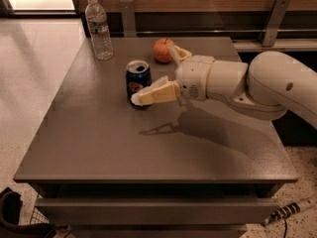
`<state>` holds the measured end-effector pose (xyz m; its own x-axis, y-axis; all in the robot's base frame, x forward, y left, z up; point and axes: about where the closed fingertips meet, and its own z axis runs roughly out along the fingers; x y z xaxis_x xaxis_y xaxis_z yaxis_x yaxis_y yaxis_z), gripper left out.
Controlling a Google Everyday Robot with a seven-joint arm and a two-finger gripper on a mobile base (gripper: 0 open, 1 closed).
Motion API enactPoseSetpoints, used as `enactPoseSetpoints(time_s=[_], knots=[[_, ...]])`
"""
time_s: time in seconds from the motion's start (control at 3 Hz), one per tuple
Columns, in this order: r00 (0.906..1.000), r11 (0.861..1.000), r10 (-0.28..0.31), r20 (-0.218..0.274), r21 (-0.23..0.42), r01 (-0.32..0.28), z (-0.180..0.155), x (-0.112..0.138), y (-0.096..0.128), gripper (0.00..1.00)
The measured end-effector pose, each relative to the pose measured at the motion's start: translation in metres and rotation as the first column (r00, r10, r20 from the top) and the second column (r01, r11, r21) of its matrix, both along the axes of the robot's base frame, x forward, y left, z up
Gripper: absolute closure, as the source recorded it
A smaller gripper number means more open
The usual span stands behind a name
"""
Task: Knock pepsi can over
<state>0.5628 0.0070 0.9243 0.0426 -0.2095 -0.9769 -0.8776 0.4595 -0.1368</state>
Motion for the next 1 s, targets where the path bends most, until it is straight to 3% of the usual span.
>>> enactPoseSetpoints(time_s=[0.67, 1.0], knots=[[0.9998, 0.99, -0.017, 0.008, 0.139, 0.016, -0.025, 0.002, 0.011, 0.0], [1.0, 0.984, -0.007, 0.004, 0.176, 0.006, -0.037, 0.0, 0.023, 0.0]])
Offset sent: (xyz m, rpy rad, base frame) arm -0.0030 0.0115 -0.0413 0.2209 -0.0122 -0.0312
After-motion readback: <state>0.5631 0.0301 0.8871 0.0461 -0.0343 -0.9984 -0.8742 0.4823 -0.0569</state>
